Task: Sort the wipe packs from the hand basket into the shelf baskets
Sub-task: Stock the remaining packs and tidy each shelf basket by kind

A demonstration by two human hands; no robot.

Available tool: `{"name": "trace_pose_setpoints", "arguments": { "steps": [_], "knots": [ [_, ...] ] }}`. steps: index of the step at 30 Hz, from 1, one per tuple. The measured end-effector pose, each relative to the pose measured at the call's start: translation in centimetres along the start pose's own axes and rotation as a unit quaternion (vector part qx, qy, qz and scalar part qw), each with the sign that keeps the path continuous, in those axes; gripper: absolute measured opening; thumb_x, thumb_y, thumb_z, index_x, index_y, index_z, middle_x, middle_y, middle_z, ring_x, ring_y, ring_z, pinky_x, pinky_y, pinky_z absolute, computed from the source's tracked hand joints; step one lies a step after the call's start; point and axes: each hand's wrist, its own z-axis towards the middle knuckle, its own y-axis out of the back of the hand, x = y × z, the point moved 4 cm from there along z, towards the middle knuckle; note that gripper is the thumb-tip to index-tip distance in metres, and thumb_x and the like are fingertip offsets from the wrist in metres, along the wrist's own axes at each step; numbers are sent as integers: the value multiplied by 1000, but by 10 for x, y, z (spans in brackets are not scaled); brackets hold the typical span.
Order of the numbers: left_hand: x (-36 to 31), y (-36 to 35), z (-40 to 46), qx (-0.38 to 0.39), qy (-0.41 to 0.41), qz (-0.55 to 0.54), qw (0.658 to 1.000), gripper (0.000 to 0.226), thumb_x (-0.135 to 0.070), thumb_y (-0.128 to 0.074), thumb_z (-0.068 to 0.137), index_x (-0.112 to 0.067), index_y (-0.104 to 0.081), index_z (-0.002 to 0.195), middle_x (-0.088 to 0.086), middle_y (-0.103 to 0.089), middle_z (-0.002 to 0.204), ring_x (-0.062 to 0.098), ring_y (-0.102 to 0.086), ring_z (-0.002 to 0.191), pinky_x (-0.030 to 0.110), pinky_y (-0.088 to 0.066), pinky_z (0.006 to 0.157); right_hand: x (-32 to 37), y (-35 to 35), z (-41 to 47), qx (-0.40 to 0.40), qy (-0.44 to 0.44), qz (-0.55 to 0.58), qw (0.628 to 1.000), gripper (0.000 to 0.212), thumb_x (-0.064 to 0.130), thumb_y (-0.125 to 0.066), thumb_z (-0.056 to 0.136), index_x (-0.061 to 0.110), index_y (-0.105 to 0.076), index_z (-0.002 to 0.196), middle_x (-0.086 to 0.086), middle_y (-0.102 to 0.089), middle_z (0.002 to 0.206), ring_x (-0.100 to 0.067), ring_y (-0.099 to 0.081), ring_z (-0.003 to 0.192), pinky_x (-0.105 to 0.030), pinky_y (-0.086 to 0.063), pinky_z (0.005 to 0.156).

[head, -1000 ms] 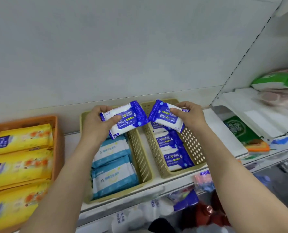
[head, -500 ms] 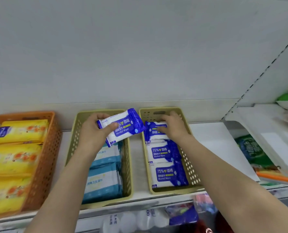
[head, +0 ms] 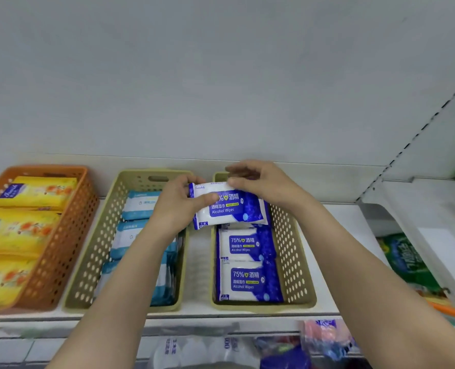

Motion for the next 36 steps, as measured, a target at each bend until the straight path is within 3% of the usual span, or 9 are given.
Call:
{"name": "trace_pose_setpoints", "arguments": {
  "steps": [3, 6, 13, 17, 20, 23, 26, 31, 36],
  "knots": [
    [-8, -18, 0, 15, -13, -6, 1000, 32, -15, -82, 77, -19, -60, 99, 0, -75, 87, 15, -73, 74, 27, -58, 60, 4, 7, -10, 83, -24, -25, 996, 21, 32, -80, 80, 30, -73, 99, 8, -76, 98, -13, -73, 90, -33, -59, 80],
    [-9, -22, -2, -38, -29, 23, 999, 28, -16, -77, 82, -16, -60, 104, 1, -73, 96, 12, -71, 81, 23, -54, 68, -5, 23, -18, 24, -53, -92, 994, 17, 29, -82, 78, 22, -74, 91, 3, -76, 92, -17, -72, 88, -35, -59, 77],
    [20, -39, -27, -36, -9, 125, 991, 59, -25, -67, 91, -15, -40, 143, -1, -51, 141, 14, -51, 126, 27, -45, 92, -37, -13, -26, 107, -81, -327, 935, 32, 39, -79, 79, 23, -73, 106, 3, -69, 107, -16, -63, 98, -30, -51, 79],
    [25, -43, -32, -5, -7, 159, 987, 55, -25, -62, 95, -17, -39, 144, 1, -52, 141, 15, -52, 122, 36, -50, 95, -55, -30, -21, 109, -96, -349, 926, 34, 35, -77, 82, 19, -72, 111, -1, -69, 112, -19, -63, 101, -33, -52, 84],
    [26, -41, -30, 3, -2, 171, 985, 53, -26, -59, 96, -20, -39, 145, -1, -52, 141, 4, -49, 110, 13, -48, 68, -68, -37, -23, 101, -99, -436, 889, 34, 39, -75, 82, 20, -71, 110, -1, -70, 109, -21, -64, 98, -36, -54, 81],
    [26, -42, -30, 5, 4, 163, 987, 54, -27, -58, 96, -21, -38, 146, -1, -52, 141, 1, -48, 105, 5, -39, 54, -67, -40, -20, 11, -72, -488, 870, 33, 44, -78, 76, 21, -69, 99, -1, -67, 105, -20, -59, 101, -30, -45, 69],
    [25, -41, -30, 2, 3, 161, 987, 52, -27, -58, 97, -21, -40, 145, -1, -53, 140, 0, -50, 100, 8, -40, 57, -60, -34, -10, -94, -15, -444, 891, 44, 46, -77, 76, 19, -60, 106, -2, -60, 116, -22, -48, 116, -33, -41, 79],
    [25, -42, -30, 6, 4, 155, 988, 50, -29, -59, 96, -22, -43, 142, -2, -56, 135, -7, -52, 82, 8, -41, 56, -71, -38, 3, 30, -70, -416, 906, 65, 43, -78, 77, 23, -51, 134, -3, -61, 129, -25, -57, 117, -37, -49, 90],
    [22, -40, -31, -22, -15, 148, 989, 48, -28, -60, 95, -20, -47, 141, 0, -57, 136, 2, -54, 104, 9, -41, 70, -59, -27, 5, -53, -38, -454, 889, 46, 62, -53, 90, 20, -71, 90, -3, -70, 84, -24, -66, 79, -33, -50, 64]
  ]
}}
